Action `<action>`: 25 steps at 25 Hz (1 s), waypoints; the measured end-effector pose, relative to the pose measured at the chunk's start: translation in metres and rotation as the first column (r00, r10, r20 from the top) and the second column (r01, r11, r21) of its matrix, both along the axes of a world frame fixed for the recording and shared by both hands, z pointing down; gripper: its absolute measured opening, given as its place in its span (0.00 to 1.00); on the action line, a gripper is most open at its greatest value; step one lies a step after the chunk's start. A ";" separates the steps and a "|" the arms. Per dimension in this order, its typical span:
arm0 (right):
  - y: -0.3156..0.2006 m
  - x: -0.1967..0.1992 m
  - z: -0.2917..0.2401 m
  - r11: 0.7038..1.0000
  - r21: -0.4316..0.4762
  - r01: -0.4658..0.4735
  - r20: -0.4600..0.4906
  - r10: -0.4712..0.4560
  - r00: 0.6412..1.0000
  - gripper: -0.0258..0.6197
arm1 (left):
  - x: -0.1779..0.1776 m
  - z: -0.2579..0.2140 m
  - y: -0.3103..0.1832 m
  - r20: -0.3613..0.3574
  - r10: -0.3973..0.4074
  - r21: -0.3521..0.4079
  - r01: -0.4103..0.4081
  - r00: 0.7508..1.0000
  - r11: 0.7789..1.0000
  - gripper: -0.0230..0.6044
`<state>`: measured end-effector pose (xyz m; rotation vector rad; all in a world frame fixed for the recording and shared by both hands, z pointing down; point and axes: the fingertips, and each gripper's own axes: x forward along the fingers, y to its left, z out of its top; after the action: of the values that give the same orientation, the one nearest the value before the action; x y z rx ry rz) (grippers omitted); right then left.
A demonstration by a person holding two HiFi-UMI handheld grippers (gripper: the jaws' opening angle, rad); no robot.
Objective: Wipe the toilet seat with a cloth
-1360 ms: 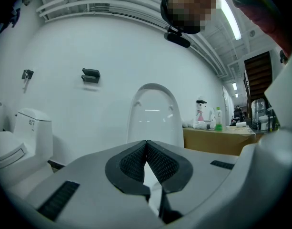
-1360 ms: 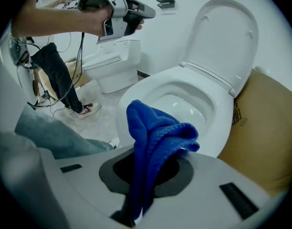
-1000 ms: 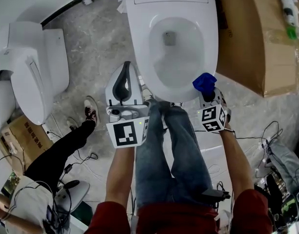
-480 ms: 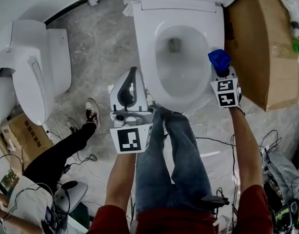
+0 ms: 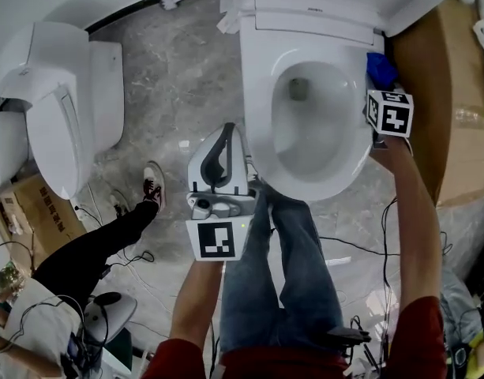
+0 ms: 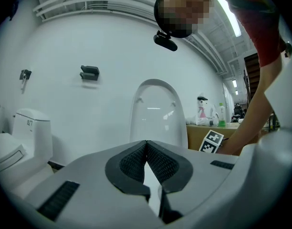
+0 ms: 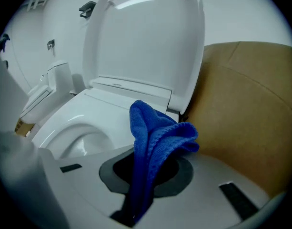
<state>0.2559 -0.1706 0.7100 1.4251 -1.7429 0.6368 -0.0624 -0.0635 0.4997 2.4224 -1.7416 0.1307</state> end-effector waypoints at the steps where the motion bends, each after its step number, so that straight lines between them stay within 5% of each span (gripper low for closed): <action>1: -0.007 0.000 0.000 1.000 0.000 -0.017 0.003 0.017 1.000 0.13 | -0.003 0.000 -0.001 -0.001 -0.003 0.000 0.003 1.000 1.000 0.06; 8: -0.043 -0.032 -0.003 0.997 0.043 -0.071 -0.006 0.071 0.997 0.13 | -0.023 0.003 -0.010 -0.012 -0.031 0.004 0.031 0.999 1.000 0.06; 18: -0.062 -0.162 -0.002 0.999 0.042 -0.030 0.231 0.019 0.973 0.13 | -0.050 0.004 -0.013 -0.011 -0.066 0.003 0.066 0.998 0.998 0.06; 25: -0.063 -0.206 -0.005 1.000 0.007 -0.017 0.387 0.013 0.922 0.13 | -0.058 0.005 -0.013 -0.014 -0.082 0.003 0.082 0.997 0.997 0.06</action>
<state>0.0497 -0.2339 0.7050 1.3876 -2.0405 0.9724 -0.1209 -0.0768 0.5044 2.3440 -1.8336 0.1015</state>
